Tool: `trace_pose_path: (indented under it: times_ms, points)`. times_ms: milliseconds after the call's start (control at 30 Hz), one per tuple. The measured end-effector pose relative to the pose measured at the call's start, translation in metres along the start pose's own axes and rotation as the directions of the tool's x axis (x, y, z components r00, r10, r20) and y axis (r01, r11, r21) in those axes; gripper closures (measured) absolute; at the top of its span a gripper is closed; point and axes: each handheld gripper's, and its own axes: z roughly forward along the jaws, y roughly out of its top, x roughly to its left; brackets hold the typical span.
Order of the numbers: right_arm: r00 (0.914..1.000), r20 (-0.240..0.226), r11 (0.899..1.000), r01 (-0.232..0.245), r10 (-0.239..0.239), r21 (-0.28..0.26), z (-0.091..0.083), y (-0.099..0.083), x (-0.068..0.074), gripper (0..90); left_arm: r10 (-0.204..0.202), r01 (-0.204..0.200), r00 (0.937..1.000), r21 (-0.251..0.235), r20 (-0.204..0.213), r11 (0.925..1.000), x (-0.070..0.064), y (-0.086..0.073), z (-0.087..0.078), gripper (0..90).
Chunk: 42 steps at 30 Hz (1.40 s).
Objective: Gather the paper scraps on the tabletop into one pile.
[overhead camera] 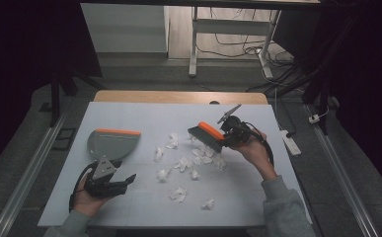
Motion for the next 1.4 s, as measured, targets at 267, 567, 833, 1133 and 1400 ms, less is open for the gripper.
trace_pose_path:
  times_ms: [267, 567, 833, 1133, 1400]
  points:
    - [0.9993, 0.028, 0.994, -0.021, 0.024, -0.110, -0.021, -0.003, -0.011, 68.6, 0.010, -0.010, 1.0000, 0.002, 0.002, 1.0000, -0.002, 0.001, 0.001, 31.8]
    - [0.9959, 0.090, 0.998, -0.003, 0.010, -0.070, -0.008, 0.023, -0.024, 68.7, 0.025, -0.025, 0.9995, 0.006, 0.022, 0.9997, -0.006, 0.005, 0.006, 31.8]
    - [0.9928, 0.114, 0.998, 0.032, -0.037, 0.045, 0.027, 0.055, -0.037, 68.8, 0.016, -0.016, 0.9995, 0.000, 0.026, 0.9999, -0.002, 0.002, 0.005, 32.0]
    - [0.9878, 0.058, 0.981, 0.135, -0.144, 0.140, 0.047, 0.068, -0.010, 69.8, 0.014, -0.013, 0.9996, -0.009, 0.026, 0.9999, -0.001, 0.001, 0.002, 32.2]
    - [0.9717, -0.025, 0.959, 0.236, -0.235, 0.160, 0.035, 0.055, 0.025, 69.9, 0.020, -0.020, 0.9994, -0.009, 0.028, 0.9998, -0.002, 0.002, 0.002, 32.2]
